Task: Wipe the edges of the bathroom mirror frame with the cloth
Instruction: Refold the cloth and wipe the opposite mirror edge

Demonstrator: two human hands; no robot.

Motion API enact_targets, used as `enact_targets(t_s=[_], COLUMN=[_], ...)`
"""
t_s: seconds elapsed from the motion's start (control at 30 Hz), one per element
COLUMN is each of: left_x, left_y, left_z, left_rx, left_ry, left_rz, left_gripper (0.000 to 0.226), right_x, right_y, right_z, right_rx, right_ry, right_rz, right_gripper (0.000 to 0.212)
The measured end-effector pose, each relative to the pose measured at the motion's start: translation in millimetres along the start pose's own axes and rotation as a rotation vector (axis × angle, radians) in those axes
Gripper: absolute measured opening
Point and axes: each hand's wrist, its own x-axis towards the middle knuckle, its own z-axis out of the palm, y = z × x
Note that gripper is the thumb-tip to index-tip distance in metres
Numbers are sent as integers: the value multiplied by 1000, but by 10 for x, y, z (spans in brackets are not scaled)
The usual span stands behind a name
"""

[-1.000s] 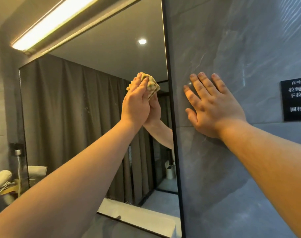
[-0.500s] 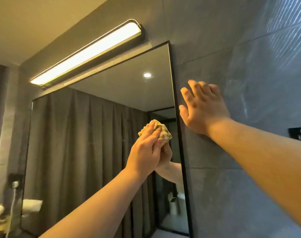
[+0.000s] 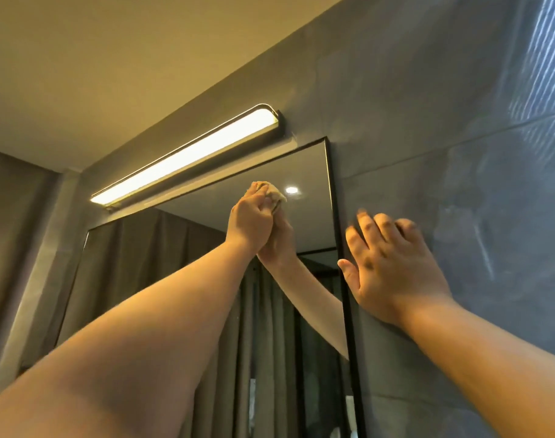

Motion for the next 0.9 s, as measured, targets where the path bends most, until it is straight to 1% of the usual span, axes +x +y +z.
enact_targets(t_s=[0.07,0.1,0.13,0.23,0.33,0.43,0.5,0.57,0.67,0.73,0.8,0.9], left_x=[277,396,507,612,546,504,445,407,456,525,588,574], left_y=[9,68,140,461,627,711,805,823,713,594,448,172], left_z=[-78,-106,-92,75,188,286,371,463,472,406,347,195], left_rx=[59,65,44,-52,-30,-4,-18,-60,-42,-42,-88,33], left_ry=[3,-15,-32,-64,-73,-138,-153,-138,-169,-191,-164,-94], left_rz=[-171,-228,-242,-188,-93,43,124,155,212,176,94,19], left_gripper=[30,30,30,30,31,40,39,35,40,41,40,39], right_x=[-2,3,8,9,3,0,-4,-8,-17,-16,-17,-22], right_y=[3,7,13,16,16,16,20,19,26,23,17,27], right_z=[17,19,21,21,18,3,-3,-3,1,-14,-9,15], right_rx=[-7,-9,-13,-18,-21,-19,-18,-20,-16,-20,-26,-36], right_ry=[2,12,15,3,6,5,9,18,26,29,21,22], right_rz=[-7,-9,-10,-15,-16,-11,-12,-14,-5,-10,-7,1], right_gripper=[63,62,62,63,64,64,63,63,65,68,70,72])
